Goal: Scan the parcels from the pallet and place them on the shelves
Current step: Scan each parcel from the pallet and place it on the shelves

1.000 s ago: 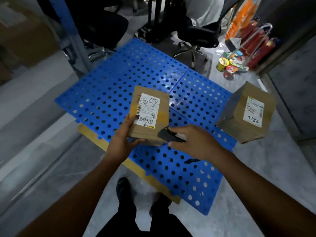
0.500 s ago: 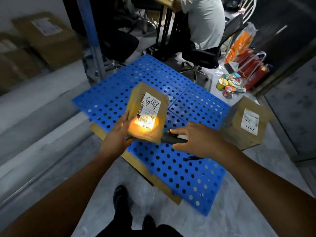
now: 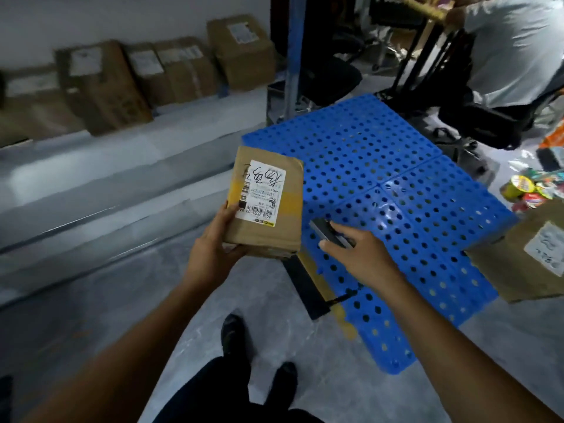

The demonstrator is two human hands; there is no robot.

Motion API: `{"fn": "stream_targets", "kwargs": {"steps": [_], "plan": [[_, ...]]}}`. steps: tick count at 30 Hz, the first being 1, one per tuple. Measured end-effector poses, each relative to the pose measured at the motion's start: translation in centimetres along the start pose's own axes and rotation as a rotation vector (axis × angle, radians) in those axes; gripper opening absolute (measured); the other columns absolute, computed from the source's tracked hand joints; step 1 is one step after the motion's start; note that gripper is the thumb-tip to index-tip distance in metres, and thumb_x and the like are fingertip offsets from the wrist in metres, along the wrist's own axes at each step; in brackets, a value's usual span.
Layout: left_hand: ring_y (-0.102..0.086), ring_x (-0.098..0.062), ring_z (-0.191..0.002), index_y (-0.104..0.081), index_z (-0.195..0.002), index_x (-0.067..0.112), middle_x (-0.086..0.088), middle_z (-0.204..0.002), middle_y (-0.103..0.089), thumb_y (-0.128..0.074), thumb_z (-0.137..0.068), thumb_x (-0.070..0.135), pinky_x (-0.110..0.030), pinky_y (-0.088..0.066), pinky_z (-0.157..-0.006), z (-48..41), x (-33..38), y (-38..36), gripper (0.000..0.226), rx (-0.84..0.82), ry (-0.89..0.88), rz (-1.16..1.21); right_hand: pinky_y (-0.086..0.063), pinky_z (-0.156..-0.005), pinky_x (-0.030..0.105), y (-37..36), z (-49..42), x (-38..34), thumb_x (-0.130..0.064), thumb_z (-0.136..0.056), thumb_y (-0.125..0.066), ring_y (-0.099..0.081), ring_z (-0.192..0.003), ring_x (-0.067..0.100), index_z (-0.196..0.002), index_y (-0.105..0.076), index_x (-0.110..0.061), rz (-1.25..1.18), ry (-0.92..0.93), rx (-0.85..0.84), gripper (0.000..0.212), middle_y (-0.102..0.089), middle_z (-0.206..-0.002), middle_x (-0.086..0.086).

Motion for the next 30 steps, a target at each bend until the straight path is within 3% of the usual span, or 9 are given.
{"fn": "stream_targets", "kwargs": {"steps": [5, 9, 13, 18, 20, 22, 24, 27, 30], "plan": [[-0.055, -0.008, -0.123, -0.032, -0.148, 0.057, 0.006, -0.148, -0.054, -0.089, -0.075, 0.026, -0.026, -0.048, -0.094, 5.2, -2.5, 6.1, 0.097, 0.108, 0.070, 0.010, -0.048, -0.097, 0.031, -6.5, -0.4, -4.2, -0.057, -0.086, -0.070, -0.053, -0.130, 0.016, -0.145, -0.051, -0.036, 0.025, 0.100, -0.070, 0.065, -0.050, -0.149, -0.012], [-0.056, -0.005, -0.120, -0.030, -0.142, 0.067, 0.015, -0.144, -0.055, -0.091, -0.073, 0.021, -0.025, -0.048, -0.091, 8.7, -6.0, 12.0, 0.103, 0.235, 0.141, 0.012, -0.046, -0.091, 0.019, -12.9, -0.4, -9.1, -0.057, -0.085, -0.070, -0.051, -0.131, 0.012, -0.144, -0.053, -0.036, 0.015, 0.178, -0.154, 0.065, -0.051, -0.147, -0.015], [-0.055, -0.006, -0.125, -0.035, -0.145, 0.058, 0.011, -0.148, -0.054, -0.090, -0.075, 0.019, -0.025, -0.049, -0.097, 13.0, -10.9, 19.0, 0.098, 0.333, 0.228, 0.037, -0.038, -0.088, 0.012, -20.9, 0.1, -15.4, -0.054, -0.084, -0.072, -0.049, -0.123, -0.001, -0.142, -0.055, -0.034, 0.019, 0.268, -0.223, 0.064, -0.055, -0.139, -0.020], [-0.053, 0.004, -0.120, -0.033, -0.143, 0.064, 0.005, -0.151, -0.051, -0.089, -0.077, 0.015, 0.001, -0.041, -0.091, 18.1, -17.9, 28.8, 0.099, 0.413, 0.308, 0.057, -0.037, -0.084, 0.004, -32.8, 2.0, -22.9, -0.053, -0.084, -0.074, -0.047, -0.110, -0.013, -0.141, -0.056, -0.033, 0.029, 0.327, -0.313, 0.063, -0.055, -0.129, -0.025], [-0.054, 0.005, -0.123, -0.034, -0.145, 0.059, 0.010, -0.151, -0.051, -0.089, -0.077, 0.017, -0.001, -0.042, -0.092, 20.0, -20.9, 32.5, 0.097, 0.437, 0.349, 0.069, -0.044, -0.093, 0.014, -37.6, 2.7, -25.5, -0.054, -0.083, -0.074, -0.053, -0.116, -0.006, -0.141, -0.056, -0.033, 0.027, 0.328, -0.353, 0.064, -0.057, -0.132, -0.023], [-0.054, 0.012, -0.121, -0.036, -0.148, 0.053, 0.028, -0.143, -0.052, -0.089, -0.076, 0.022, -0.001, -0.042, -0.091, 21.7, -24.2, 36.0, 0.095, 0.459, 0.392, 0.085, -0.046, -0.105, 0.030, -42.2, 3.1, -27.9, -0.055, -0.082, -0.073, -0.055, -0.125, 0.003, -0.141, -0.056, -0.033, 0.048, 0.331, -0.381, 0.065, -0.057, -0.139, -0.018], [-0.051, 0.019, -0.118, -0.037, -0.149, 0.050, 0.045, -0.131, -0.050, -0.089, -0.076, 0.026, 0.001, -0.041, -0.088, 23.1, -26.9, 39.1, 0.093, 0.469, 0.420, 0.099, -0.045, -0.109, 0.036, -46.4, 3.6, -30.0, -0.055, -0.082, -0.073, -0.054, -0.128, 0.006, -0.142, -0.056, -0.032, 0.068, 0.338, -0.403, 0.066, -0.057, -0.141, -0.015], [-0.050, 0.021, -0.118, -0.038, -0.147, 0.050, 0.050, -0.128, -0.048, -0.090, -0.075, 0.031, 0.002, -0.039, -0.087, 24.4, -30.5, 42.9, 0.090, 0.461, 0.462, 0.109, -0.046, -0.107, 0.035, -51.8, 4.1, -32.3, -0.053, -0.083, -0.073, -0.055, -0.126, 0.006, -0.141, -0.057, -0.031, 0.088, 0.335, -0.429, 0.064, -0.058, -0.141, -0.014], [-0.051, 0.020, -0.116, -0.038, -0.143, 0.057, 0.048, -0.128, -0.050, -0.091, -0.074, 0.032, 0.002, -0.039, -0.086, 24.8, -34.4, 45.4, 0.090, 0.439, 0.507, 0.118, -0.047, -0.097, 0.026, -56.8, 3.4, -33.2, -0.053, -0.084, -0.073, -0.057, -0.122, 0.005, -0.140, -0.058, -0.030, 0.110, 0.300, -0.472, 0.063, -0.059, -0.138, -0.015]]}}
Point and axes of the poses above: each hand's wrist, its own z-axis away from the middle knuckle, its own y-axis out of the back of the hand, x = y × z, the point moved 9 cm from there along -z, towards the middle knuckle
